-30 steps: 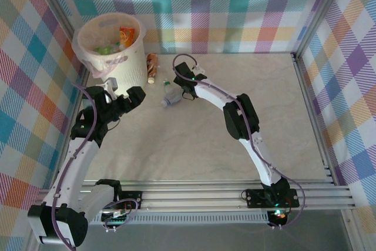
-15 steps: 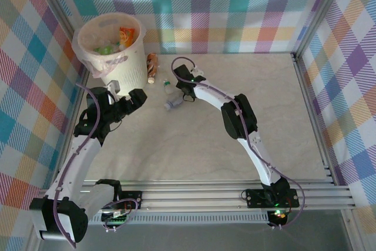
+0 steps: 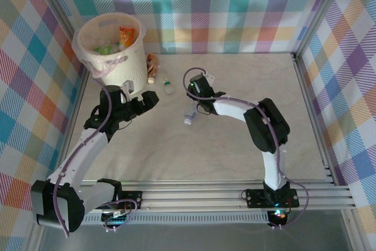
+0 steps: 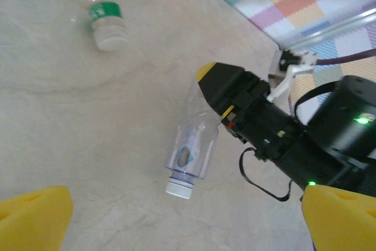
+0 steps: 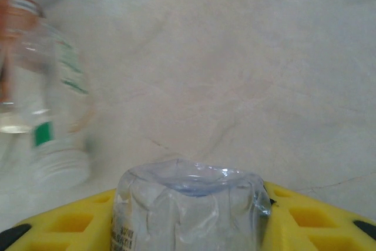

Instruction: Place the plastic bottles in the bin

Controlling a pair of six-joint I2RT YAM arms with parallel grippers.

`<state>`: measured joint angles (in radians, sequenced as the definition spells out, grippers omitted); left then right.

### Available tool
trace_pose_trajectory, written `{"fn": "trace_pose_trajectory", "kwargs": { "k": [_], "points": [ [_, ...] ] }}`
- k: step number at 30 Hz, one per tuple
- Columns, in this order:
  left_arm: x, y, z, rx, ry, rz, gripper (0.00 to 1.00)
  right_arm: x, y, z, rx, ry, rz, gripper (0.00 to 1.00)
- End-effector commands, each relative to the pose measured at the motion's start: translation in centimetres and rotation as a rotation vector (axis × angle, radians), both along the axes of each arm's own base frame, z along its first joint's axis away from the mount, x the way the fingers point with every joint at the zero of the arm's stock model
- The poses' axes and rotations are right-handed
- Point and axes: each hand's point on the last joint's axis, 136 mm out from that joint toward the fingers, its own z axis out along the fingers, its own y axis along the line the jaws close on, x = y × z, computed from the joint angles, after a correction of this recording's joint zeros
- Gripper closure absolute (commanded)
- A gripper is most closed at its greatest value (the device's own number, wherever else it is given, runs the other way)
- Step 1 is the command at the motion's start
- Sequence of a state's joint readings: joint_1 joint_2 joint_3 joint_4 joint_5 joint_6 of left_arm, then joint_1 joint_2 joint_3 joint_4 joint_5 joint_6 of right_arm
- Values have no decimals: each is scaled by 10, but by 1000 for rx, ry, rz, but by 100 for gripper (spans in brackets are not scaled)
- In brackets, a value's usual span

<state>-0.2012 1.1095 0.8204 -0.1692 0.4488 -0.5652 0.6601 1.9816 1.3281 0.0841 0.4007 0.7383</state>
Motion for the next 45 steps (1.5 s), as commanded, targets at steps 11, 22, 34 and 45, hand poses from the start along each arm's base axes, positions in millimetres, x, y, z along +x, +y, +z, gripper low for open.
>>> {"fn": "trace_pose_trajectory", "kwargs": {
  "k": [11,22,34,45],
  "points": [
    [-17,-106,62,-177,-208,-482,0,-62,10,187,448,-325,245,60],
    [-29,-143,110,-284,-328,-641,0,-95,8,251,608,-446,352,60],
    [-48,-165,122,-326,-376,-760,11,-104,20,280,675,-519,450,60],
    [-36,-162,117,-281,-369,-690,46,-102,24,272,656,-472,456,49]
  ]
}}
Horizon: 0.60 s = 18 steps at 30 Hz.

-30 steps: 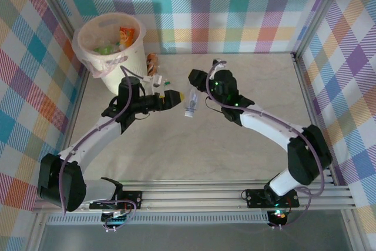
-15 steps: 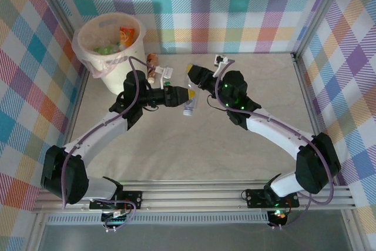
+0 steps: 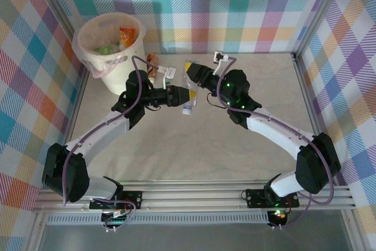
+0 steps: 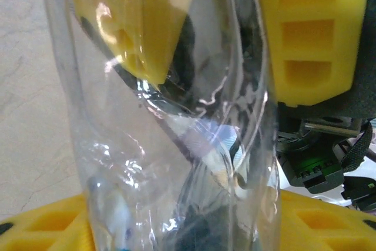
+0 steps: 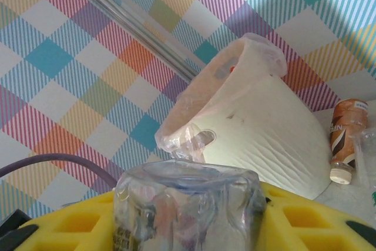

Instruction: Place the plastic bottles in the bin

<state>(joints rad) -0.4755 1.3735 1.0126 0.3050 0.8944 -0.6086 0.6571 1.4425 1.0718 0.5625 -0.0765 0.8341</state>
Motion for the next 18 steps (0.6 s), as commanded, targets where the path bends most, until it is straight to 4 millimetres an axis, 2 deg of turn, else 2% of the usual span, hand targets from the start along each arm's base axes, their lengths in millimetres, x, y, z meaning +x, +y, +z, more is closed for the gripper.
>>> {"fn": "trace_pose_trajectory", "kwargs": {
  "k": [1,6,14,18],
  "points": [
    [1,-3,18,2,-77,11,48,-1,2,11,5,-14,13,45],
    [20,9,3,115,-63,157,50,-3,-6,5,-93,-17,-22,25],
    [52,49,-16,304,-58,456,52,-7,-30,-16,-256,-14,-113,0],
    [64,77,-18,420,-81,607,52,-9,-42,-32,-292,26,-159,0]
  ]
}}
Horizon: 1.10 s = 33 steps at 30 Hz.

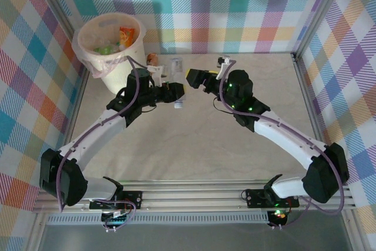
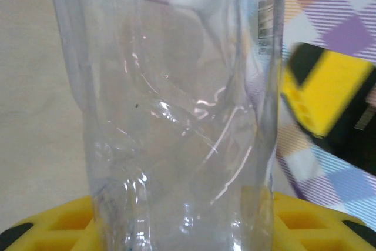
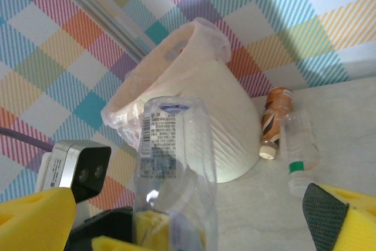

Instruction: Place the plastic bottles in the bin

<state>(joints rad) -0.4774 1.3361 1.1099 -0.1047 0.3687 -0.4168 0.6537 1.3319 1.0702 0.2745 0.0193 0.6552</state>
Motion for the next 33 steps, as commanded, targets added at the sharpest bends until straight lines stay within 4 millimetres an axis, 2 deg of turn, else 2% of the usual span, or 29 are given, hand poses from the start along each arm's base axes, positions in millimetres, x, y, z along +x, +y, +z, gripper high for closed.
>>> {"fn": "trace_pose_trajectory", "kwargs": {
  "k": [1,4,8,15,20,28,30,33],
  "points": [
    [10,34,22,143,-90,169,52,-1,-17,-18,-73,33,-75,0],
    [15,58,27,269,-92,263,52,-1,-29,-48,-151,154,-133,0],
    [25,86,53,393,-140,380,52,-6,-35,-80,-261,239,-130,0],
    [53,145,104,547,-229,627,52,-9,-45,-110,-327,303,-163,0],
    [77,185,130,584,-234,756,52,-11,-47,-118,-381,293,-151,0],
    [120,248,160,607,-239,913,52,-10,-43,-108,-425,232,-116,0],
    [130,264,165,602,-237,947,52,-9,-42,-107,-423,230,-114,0],
    [148,286,156,596,-201,980,52,-9,-42,-107,-417,232,-114,0]
  ]
}}
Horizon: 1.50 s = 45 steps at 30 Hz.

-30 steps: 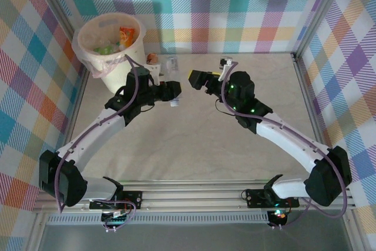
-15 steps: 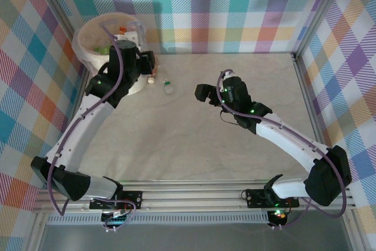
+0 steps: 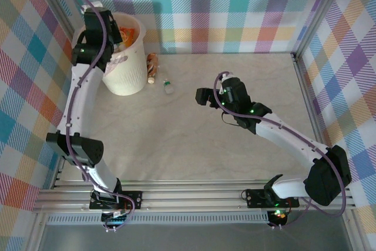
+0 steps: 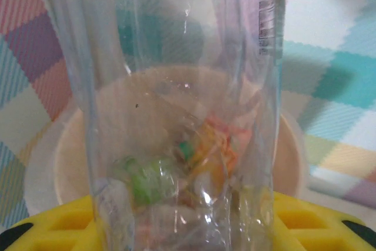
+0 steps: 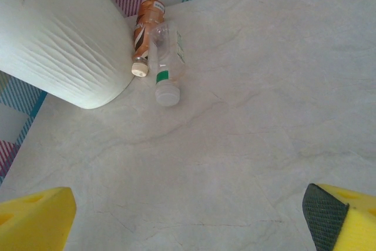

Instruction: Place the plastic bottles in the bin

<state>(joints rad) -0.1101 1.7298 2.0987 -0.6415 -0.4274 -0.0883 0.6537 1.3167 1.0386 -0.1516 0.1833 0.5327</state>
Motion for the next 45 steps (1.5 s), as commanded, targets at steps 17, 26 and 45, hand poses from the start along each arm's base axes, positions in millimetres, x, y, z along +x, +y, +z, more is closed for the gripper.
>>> {"fn": "trace_pose_trajectory", "kwargs": {
  "k": [17,26,45],
  "points": [
    [58,59,-58,156,191,10,17,3,-1,3,-50,-27,13,0],
    [49,50,-36,68,120,-9,9,7,7,1,-34,-6,23,0],
    [17,-100,-54,-199,88,-174,0,6,11,-1,-11,7,33,0]
  ]
}}
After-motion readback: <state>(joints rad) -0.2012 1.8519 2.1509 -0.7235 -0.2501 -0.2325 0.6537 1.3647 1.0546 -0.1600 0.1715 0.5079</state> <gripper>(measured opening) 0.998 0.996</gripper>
